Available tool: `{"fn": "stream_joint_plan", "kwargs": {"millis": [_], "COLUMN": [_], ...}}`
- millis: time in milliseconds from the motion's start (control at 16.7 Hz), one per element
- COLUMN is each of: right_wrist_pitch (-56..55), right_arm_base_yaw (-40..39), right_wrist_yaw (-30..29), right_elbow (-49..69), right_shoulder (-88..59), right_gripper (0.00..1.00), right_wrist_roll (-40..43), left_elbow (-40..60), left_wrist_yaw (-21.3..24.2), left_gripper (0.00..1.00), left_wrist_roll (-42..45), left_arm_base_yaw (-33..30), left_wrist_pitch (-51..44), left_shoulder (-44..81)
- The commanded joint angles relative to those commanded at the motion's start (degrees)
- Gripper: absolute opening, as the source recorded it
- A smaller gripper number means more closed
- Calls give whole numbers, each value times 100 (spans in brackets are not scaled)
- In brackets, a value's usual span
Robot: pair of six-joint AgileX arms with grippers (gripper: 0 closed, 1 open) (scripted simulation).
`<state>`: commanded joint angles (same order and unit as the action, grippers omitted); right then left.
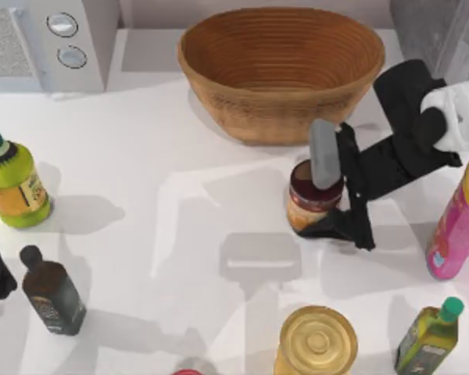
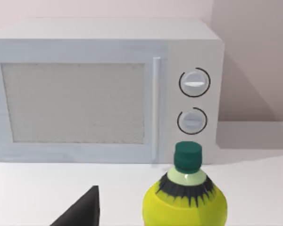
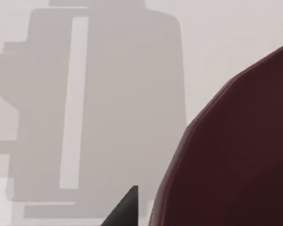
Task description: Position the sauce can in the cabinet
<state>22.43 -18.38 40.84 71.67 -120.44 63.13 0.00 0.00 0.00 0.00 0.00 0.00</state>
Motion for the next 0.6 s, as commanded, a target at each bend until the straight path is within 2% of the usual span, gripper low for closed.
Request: {"fn": "stream_joint_plan", "kwargs": {"millis": [240,600], "right_wrist_pitch": [381,2110], "right_arm_base_yaw": [-9,3], "right_wrist_yaw": [13,31], "right_elbow": [354,1317], "right_shoulder": [148,611], "right_gripper": [0,0], "right_wrist_roll": [26,56], "left_elbow": [0,0], "left_wrist_yaw": [0,0], "left_gripper": [100,100], "left_wrist_roll": [0,0], "left_arm_base_yaw": [0,0], "left_wrist_pitch": [0,0], "left_shoulder": [0,0]}}
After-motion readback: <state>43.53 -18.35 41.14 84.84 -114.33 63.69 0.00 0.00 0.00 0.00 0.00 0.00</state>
